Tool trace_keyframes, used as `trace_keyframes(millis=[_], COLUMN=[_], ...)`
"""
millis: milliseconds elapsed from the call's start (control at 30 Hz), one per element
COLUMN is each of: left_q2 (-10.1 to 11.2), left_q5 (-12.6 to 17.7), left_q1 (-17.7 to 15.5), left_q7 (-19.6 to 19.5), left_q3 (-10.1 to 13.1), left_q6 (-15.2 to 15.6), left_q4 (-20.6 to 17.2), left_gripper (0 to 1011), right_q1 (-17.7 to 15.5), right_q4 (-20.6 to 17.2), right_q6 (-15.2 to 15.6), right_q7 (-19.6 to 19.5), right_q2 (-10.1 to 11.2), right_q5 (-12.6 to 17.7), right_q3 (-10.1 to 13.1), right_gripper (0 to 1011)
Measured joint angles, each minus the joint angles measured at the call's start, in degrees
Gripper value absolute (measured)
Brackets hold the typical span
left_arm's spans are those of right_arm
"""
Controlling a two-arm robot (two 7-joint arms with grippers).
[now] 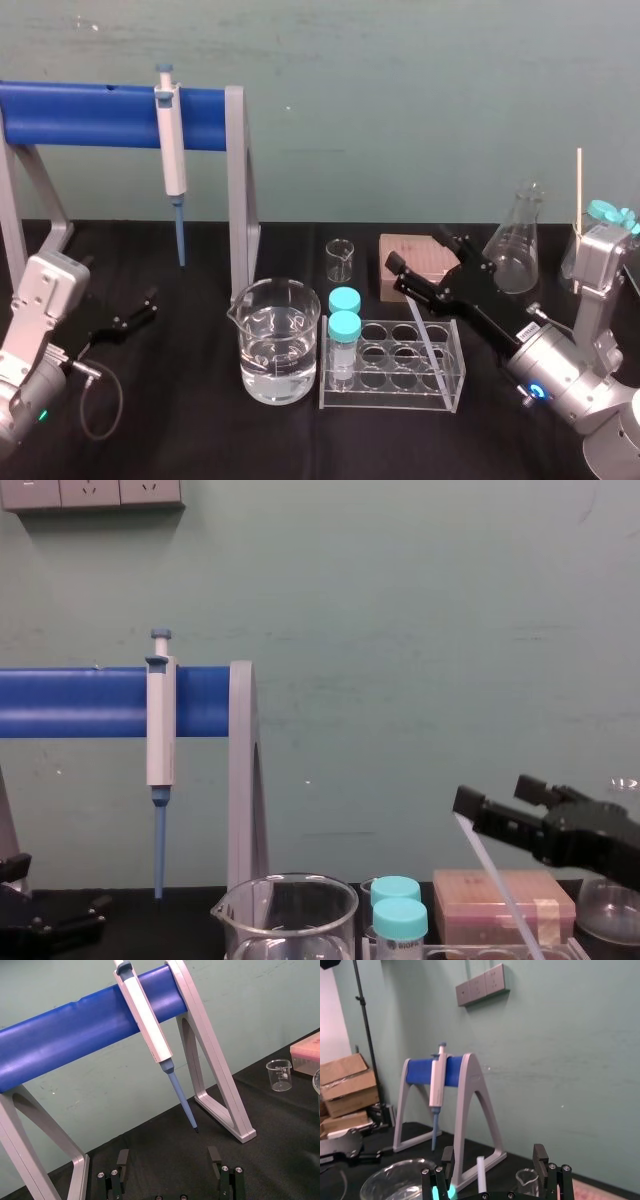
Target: Pick up the stirring rod with one hand, then place it down.
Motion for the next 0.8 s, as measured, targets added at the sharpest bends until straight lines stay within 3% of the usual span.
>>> trace_keyframes(millis=[467,800], left_q2=[0.0,0.0], left_q5=[0.0,0.0], left_q1=[0.0,0.0], left_q7=[0.0,0.0], left_q3=[0.0,0.0], left_q6=[0.0,0.0], left_q4=[0.0,0.0], left_gripper=[1000,1000], right_q1=[-2.0,-8.2], right_q4=[-5.1,-11.4], right_q6=[-3.2,2.4], right_q7=[-4.4,-10.5], right_q2=[-0.4,0.7], right_q5=[-1.2,-1.0], right_q3=[3.1,7.8], right_gripper=[1000,1000])
